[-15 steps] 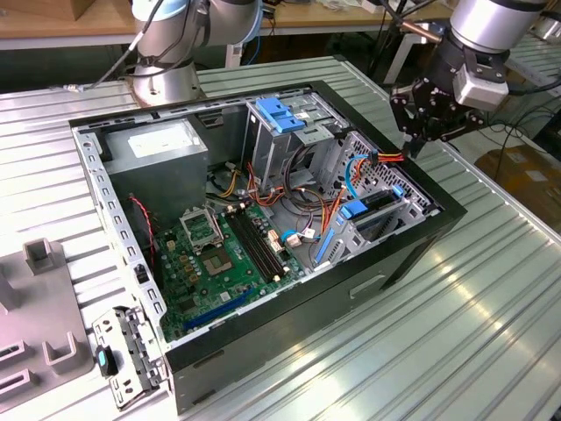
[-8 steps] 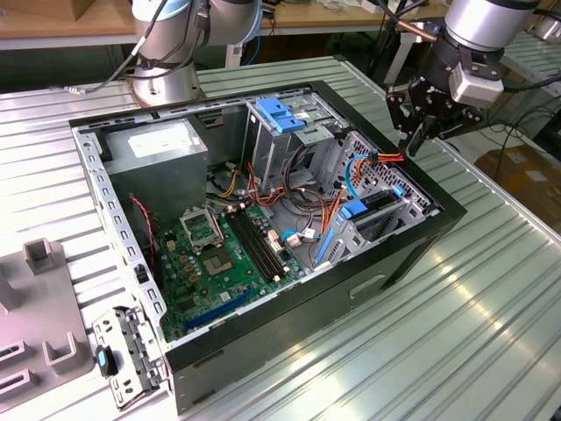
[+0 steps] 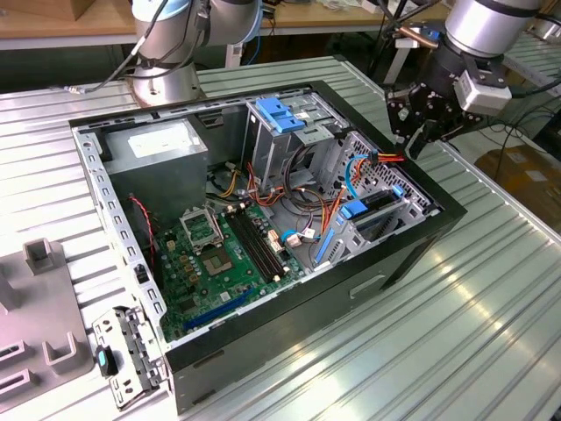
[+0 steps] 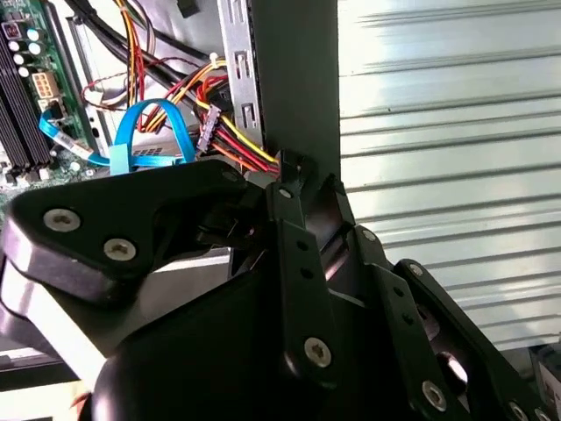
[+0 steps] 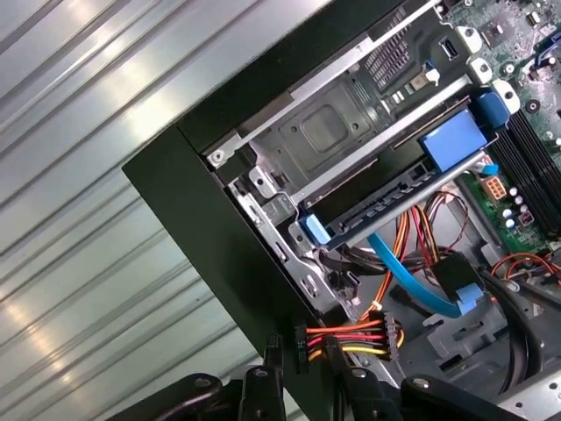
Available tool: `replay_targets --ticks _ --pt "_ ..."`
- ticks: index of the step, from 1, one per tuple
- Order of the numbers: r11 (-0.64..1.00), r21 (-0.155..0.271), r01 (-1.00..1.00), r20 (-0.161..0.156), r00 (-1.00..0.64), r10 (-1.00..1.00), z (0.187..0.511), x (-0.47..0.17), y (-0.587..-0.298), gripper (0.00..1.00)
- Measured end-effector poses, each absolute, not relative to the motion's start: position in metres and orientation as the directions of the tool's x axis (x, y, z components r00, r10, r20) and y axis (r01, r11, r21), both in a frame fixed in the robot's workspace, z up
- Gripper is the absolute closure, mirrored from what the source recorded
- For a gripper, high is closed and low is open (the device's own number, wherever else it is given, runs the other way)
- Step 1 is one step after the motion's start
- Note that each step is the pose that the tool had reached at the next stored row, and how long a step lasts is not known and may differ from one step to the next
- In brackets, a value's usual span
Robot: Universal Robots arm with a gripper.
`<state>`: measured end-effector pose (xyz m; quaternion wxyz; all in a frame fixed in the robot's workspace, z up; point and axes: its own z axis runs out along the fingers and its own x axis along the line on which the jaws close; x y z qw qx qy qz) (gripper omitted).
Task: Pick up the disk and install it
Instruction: 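Insert the first disk wire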
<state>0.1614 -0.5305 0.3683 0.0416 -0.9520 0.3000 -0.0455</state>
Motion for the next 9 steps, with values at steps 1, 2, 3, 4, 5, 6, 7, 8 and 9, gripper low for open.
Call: replay_targets --ticks 1,2,3,4,5,6,7,8,9 --pt "-0.817 -0.106 -0.567 0.062 0.816 -0.574 0.3676 0.1613 -0.5311 0.69" --pt "-0.818 -0.106 -0.566 0.062 0.817 -0.573 0.3671 0.1611 -0.5319 0.69" --pt "-0.818 -0.105 -0.565 0.063 0.817 -0.573 0.3665 0.1609 -0.5324 0.69" --pt "-0.819 -0.104 -0.564 0.064 0.818 -0.572 0.3662 0.1608 -0.5325 0.69" --pt "-0.82 -0.099 -0.564 0.067 0.818 -0.571 0.3663 0.1606 -0.5325 0.69" --pt "-0.82 -0.096 -0.564 0.069 0.818 -0.571 0.3662 0.1603 -0.5325 0.69" --pt "-0.82 -0.095 -0.564 0.07 0.818 -0.571 0.366 0.1603 -0.5326 0.69" --pt "-0.82 -0.095 -0.564 0.07 0.818 -0.571 0.366 0.1603 -0.5326 0.69" --pt "-0.82 -0.095 -0.564 0.07 0.818 -0.571 0.3661 0.1603 -0.5325 0.69"
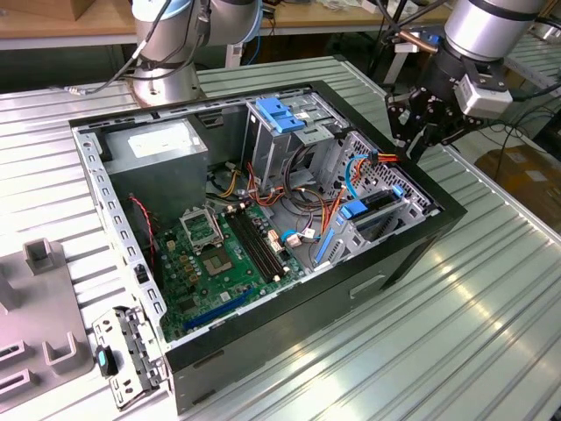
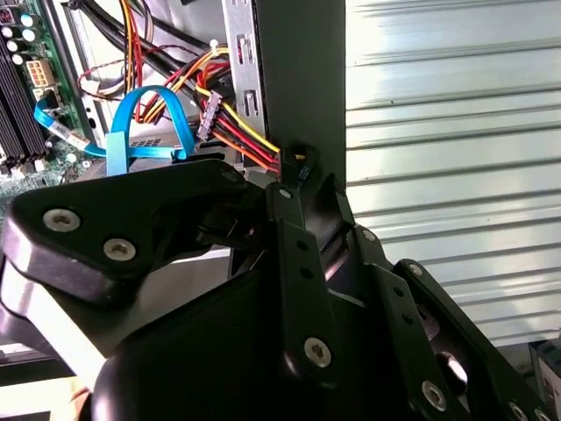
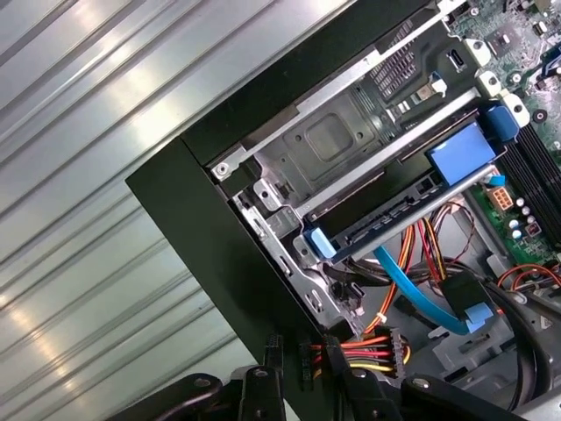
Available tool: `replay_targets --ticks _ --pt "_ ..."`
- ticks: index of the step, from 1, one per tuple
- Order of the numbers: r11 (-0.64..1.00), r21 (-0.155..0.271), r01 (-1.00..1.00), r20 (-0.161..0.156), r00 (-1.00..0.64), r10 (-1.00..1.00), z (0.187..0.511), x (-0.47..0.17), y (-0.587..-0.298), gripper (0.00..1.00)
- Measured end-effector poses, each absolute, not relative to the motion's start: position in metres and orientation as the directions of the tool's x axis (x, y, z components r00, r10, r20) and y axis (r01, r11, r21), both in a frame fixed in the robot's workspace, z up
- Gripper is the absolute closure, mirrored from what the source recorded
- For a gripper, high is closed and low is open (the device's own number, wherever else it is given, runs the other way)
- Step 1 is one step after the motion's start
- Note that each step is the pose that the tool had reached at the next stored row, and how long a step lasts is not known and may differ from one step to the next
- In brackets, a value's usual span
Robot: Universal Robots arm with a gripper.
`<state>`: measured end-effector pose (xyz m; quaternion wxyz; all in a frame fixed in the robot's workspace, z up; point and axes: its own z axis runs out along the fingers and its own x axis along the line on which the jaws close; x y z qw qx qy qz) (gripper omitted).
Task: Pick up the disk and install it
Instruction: 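Insert the first disk wire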
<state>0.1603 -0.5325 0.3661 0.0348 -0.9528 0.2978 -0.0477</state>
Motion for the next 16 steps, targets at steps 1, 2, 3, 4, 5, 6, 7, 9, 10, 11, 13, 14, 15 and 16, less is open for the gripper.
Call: replay_targets --ticks 1,2,3,4,5,6,7,9,10,11,13,14,15,16 --pt "-0.82 -0.095 -0.564 0.07 0.818 -0.571 0.366 0.16 -0.532 0.69" --pt "-0.82 -0.095 -0.564 0.07 0.818 -0.571 0.366 0.16 -0.532 0.69" --pt "-0.82 -0.095 -0.564 0.07 0.818 -0.571 0.366 0.16 -0.532 0.69" --pt "-0.82 -0.095 -0.564 0.07 0.818 -0.571 0.366 0.16 -0.532 0.69" --pt "-0.82 -0.095 -0.564 0.07 0.818 -0.571 0.366 0.16 -0.532 0.69" --pt "-0.82 -0.095 -0.564 0.07 0.818 -0.571 0.366 0.16 -0.532 0.7" --pt "-0.82 -0.095 -0.564 0.07 0.818 -0.571 0.366 0.16 -0.532 0.76" --pt "-0.82 -0.094 -0.564 0.07 0.818 -0.571 0.368 0.16 -0.532 0.83" --pt "-0.82 -0.092 -0.564 0.072 0.818 -0.571 0.378 0.152 -0.532 0.84" --pt "-0.812 -0.093 -0.576 0.072 0.81 -0.582 0.378 0.145 -0.532 0.84" --pt "-0.762 -0.092 -0.641 0.072 0.759 -0.647 0.376 0.142 -0.532 0.84" --pt "-0.757 -0.092 -0.647 0.072 0.754 -0.653 0.376 0.142 -0.532 0.84" --pt "-0.752 -0.092 -0.653 0.072 0.749 -0.659 0.376 0.142 -0.532 0.84" --pt "-0.746 -0.092 -0.66 0.072 0.743 -0.666 0.376 0.142 -0.532 0.84"
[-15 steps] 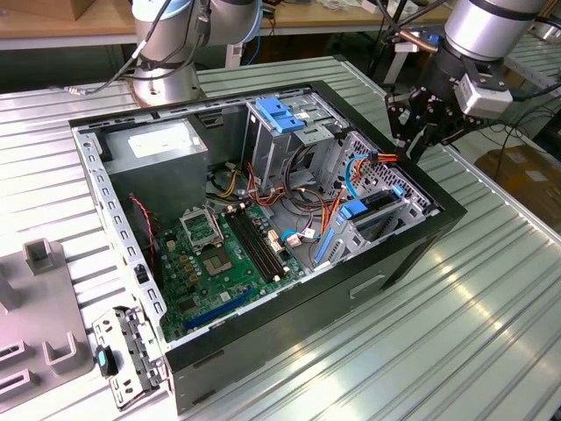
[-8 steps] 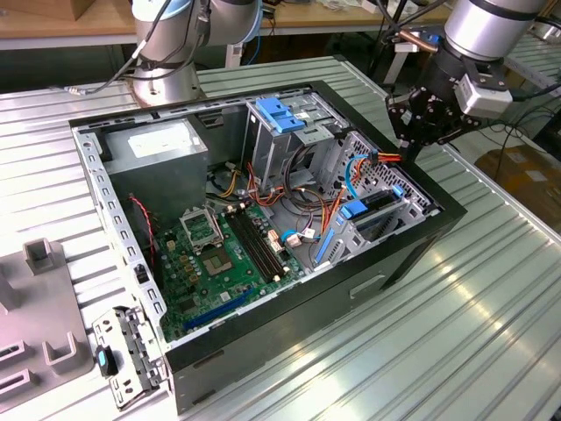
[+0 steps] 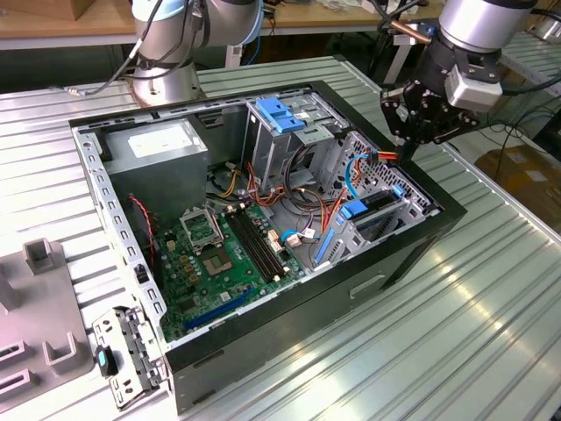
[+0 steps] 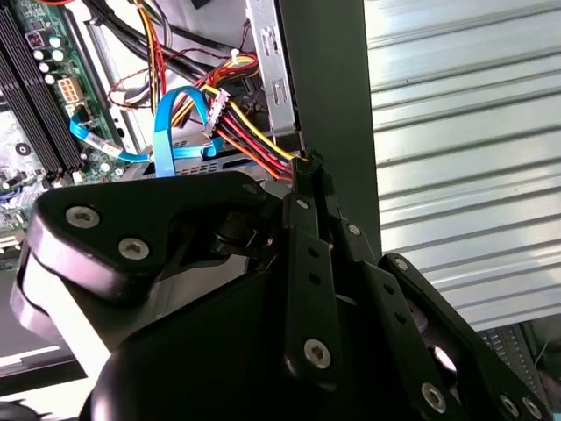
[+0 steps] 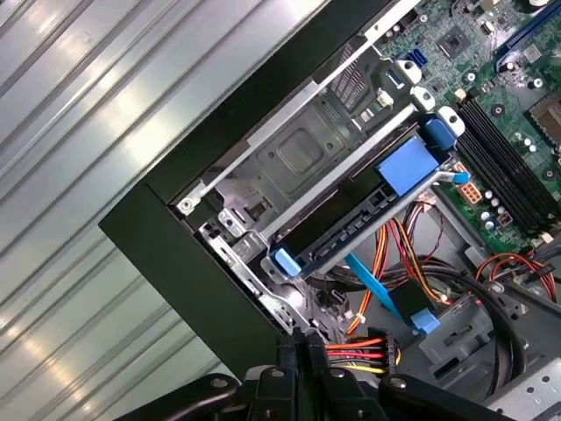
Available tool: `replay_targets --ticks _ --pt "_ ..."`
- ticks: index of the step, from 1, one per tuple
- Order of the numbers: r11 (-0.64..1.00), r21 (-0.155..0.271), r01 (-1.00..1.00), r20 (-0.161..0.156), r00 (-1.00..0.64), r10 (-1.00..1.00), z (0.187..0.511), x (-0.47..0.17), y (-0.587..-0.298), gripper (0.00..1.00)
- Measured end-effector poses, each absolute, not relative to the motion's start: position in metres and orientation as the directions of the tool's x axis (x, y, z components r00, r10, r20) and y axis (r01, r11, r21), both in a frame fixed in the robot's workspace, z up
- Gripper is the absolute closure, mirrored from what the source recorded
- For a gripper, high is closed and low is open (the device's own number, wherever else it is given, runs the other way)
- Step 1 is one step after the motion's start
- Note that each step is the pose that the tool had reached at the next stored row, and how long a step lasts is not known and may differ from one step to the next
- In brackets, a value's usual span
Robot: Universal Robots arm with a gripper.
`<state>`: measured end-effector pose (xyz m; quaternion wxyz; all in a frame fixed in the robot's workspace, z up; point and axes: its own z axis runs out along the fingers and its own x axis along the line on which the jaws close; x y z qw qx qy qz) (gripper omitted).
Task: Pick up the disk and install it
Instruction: 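Insert the first disk wire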
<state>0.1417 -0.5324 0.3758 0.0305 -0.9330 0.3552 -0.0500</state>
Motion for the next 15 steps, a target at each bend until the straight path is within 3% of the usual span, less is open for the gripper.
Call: replay_targets --ticks 15 --pt "-0.685 -0.092 -0.723 0.072 0.681 -0.728 0.375 0.13 -0.532 0.84"
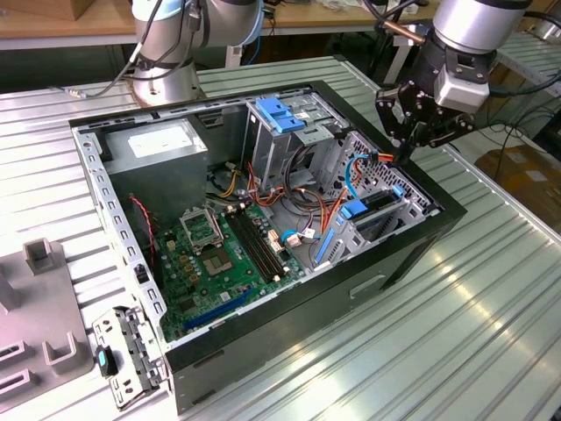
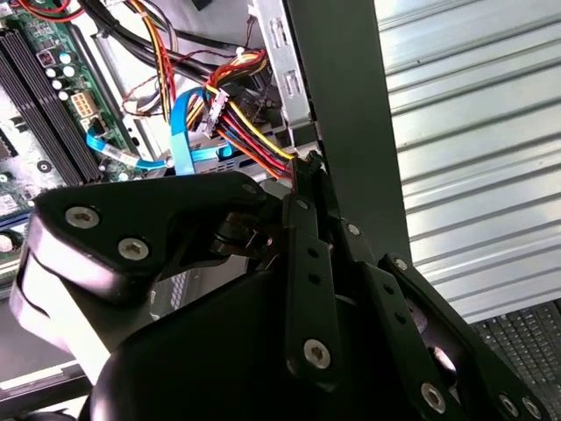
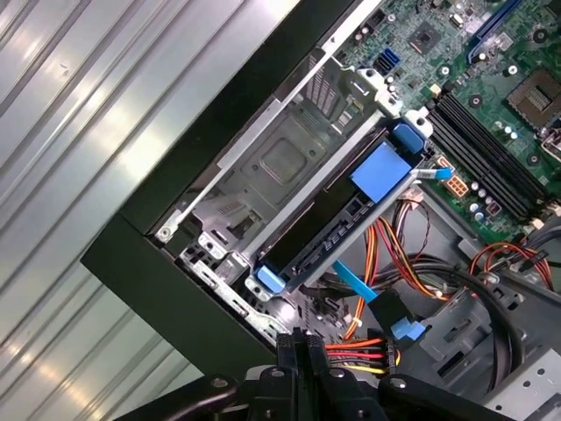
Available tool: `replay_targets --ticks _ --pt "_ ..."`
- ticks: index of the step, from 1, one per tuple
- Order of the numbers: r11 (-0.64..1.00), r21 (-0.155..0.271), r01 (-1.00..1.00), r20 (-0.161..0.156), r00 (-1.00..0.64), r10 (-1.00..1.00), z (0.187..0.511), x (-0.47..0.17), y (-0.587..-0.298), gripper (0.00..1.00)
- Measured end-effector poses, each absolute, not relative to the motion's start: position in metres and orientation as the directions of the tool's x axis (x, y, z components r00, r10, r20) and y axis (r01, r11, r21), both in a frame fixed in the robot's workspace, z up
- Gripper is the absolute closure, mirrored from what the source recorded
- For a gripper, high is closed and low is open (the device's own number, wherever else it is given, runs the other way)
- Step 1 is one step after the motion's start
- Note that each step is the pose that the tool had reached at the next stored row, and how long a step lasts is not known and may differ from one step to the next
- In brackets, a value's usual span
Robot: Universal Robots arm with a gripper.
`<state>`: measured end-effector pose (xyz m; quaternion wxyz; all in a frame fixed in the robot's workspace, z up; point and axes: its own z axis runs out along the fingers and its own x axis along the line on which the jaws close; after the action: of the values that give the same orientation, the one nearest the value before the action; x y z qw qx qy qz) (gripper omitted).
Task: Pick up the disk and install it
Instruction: 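Insert the first disk wire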
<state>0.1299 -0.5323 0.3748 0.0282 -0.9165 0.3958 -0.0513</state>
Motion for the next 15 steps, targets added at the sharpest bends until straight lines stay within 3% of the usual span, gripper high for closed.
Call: replay_targets --ticks 15 --pt "-0.569 -0.092 -0.817 0.072 0.564 -0.822 0.3729 0.1234 -0.5324 0.84"
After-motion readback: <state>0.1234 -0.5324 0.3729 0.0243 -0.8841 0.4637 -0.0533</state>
